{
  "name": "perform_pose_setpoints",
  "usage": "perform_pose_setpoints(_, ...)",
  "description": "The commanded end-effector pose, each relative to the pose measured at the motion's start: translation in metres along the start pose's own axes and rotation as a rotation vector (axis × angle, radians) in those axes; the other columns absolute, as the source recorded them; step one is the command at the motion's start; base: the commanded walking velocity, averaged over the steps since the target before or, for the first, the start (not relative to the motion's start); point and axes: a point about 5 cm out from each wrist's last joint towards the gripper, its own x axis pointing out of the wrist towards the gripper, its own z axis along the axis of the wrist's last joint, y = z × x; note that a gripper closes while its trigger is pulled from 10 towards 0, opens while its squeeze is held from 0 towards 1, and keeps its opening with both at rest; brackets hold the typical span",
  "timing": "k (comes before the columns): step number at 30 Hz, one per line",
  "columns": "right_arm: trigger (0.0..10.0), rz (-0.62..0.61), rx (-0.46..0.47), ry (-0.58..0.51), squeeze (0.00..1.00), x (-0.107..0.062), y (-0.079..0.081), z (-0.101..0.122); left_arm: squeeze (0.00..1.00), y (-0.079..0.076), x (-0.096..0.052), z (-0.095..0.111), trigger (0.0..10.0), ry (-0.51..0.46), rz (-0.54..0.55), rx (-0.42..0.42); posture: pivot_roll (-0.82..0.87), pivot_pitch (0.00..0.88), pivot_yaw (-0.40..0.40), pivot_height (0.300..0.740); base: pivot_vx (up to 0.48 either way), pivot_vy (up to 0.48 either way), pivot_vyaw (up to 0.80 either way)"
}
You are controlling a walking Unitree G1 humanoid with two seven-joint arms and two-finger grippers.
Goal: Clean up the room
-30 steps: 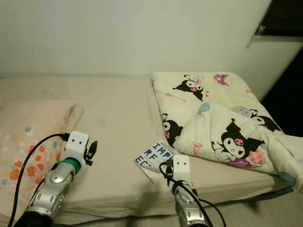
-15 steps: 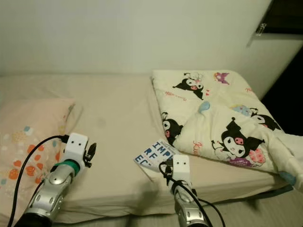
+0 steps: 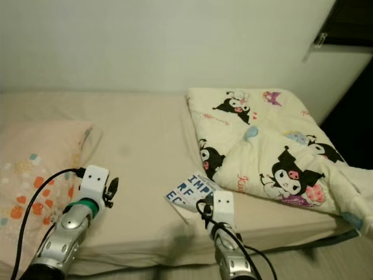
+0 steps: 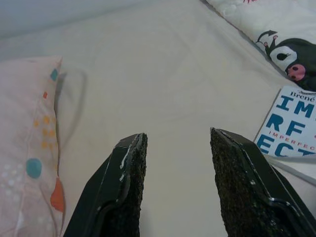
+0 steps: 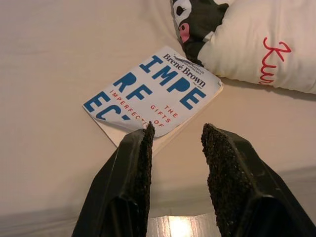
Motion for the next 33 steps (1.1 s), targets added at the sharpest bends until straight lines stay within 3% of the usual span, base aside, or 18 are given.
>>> perform_pose_setpoints(1, 10.0, -0.012, 0.008, 0.026, 0.00, -0.0025, -0.0046, -0.0068, 0.00, -0.0017, -0.0024, -0.0063, 10.0, 0.027, 0.002, 0.005, 0.13, 0.000, -0.016, 0.645, 0.000, 0.000, 0.00)
perform_pose_setpoints(26, 10.0, 0.000, 0.005, 0.035, 0.00, -0.0030, -0.0041, -0.0086, 0.00, 0.0011, -0.0045, -0.0093, 10.0, 0.038, 0.021, 0.012, 0.13, 0.000, -0.028, 0.565, 0.000, 0.000, 0.00)
perform_pose_setpoints(33, 10.0, 0.012, 0.002, 0.024, 0.00, -0.0019, -0.0024, -0.0056, 0.00, 0.0047, -0.0079, -0.0130, 10.0, 0.045, 0.032, 0.020, 0.14, 0.000, -0.033, 0.560, 0.000, 0.000, 0.00)
